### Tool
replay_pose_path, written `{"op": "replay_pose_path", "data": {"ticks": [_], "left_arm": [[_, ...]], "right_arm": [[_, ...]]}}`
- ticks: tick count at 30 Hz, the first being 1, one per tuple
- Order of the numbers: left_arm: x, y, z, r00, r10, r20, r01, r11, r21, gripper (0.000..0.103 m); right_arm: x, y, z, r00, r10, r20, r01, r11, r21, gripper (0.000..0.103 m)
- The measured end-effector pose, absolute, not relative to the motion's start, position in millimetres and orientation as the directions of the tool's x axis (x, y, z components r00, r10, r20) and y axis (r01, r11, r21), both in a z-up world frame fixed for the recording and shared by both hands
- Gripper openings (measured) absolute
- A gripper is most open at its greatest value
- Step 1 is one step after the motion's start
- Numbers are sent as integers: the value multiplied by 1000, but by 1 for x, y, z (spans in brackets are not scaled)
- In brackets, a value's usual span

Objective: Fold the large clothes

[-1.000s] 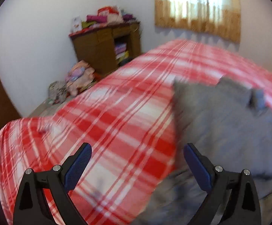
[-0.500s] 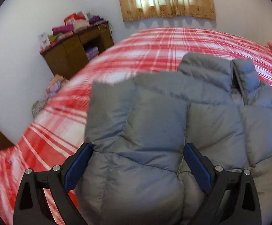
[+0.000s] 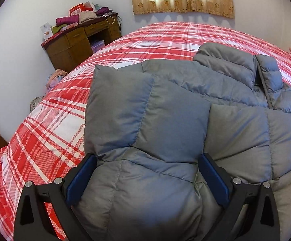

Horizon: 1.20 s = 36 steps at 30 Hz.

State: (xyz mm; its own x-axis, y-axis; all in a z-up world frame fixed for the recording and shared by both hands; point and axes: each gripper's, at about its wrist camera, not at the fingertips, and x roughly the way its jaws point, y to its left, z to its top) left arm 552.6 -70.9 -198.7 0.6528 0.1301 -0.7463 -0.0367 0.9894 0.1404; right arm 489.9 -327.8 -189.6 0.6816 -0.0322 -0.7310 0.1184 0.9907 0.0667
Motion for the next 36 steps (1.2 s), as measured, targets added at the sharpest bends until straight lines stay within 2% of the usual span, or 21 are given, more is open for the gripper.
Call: {"op": "replay_pose_path", "data": {"ticks": [14,17,20,23,25,26,27,29,32,36], "left_arm": [[556,-70,-200,644,126,-754,-35,990,136,102],[555,-58,-182,617,107,-780,-45,994,101,102],[546,-38,-135,714,11,-700,-21,1000,-6,102],[564,-28,-111,751,60,-657,-55,998,28,102],[582,-23,-123,717,93,-690,-90,995,40,102],[589,-21,-135,684,101,-722,-107,994,37,102],[596,-20,-151,640,94,-763,-113,993,27,102],[600,-22,-176,583,72,-809,-111,994,9,102],[591,-27,-191,610,72,-789,-103,995,12,102],[587,-31,-197,617,92,-782,-102,994,37,102]], "right_arm": [[493,-317,-193,662,-109,-741,130,991,-29,44],[491,-317,-183,641,-111,-759,120,992,-44,44],[476,-324,-151,700,-122,-704,154,988,-18,46],[483,-323,-127,734,-113,-670,151,989,-1,46],[492,-323,-126,728,-124,-675,166,986,-2,38],[498,-325,-130,718,-146,-681,189,982,-10,29],[503,-330,-136,705,-162,-690,214,977,-10,27],[510,-338,-154,671,-157,-724,235,972,7,27],[510,-342,-179,651,-160,-742,219,976,-18,27],[507,-340,-184,658,-161,-735,208,978,-28,27]]}}
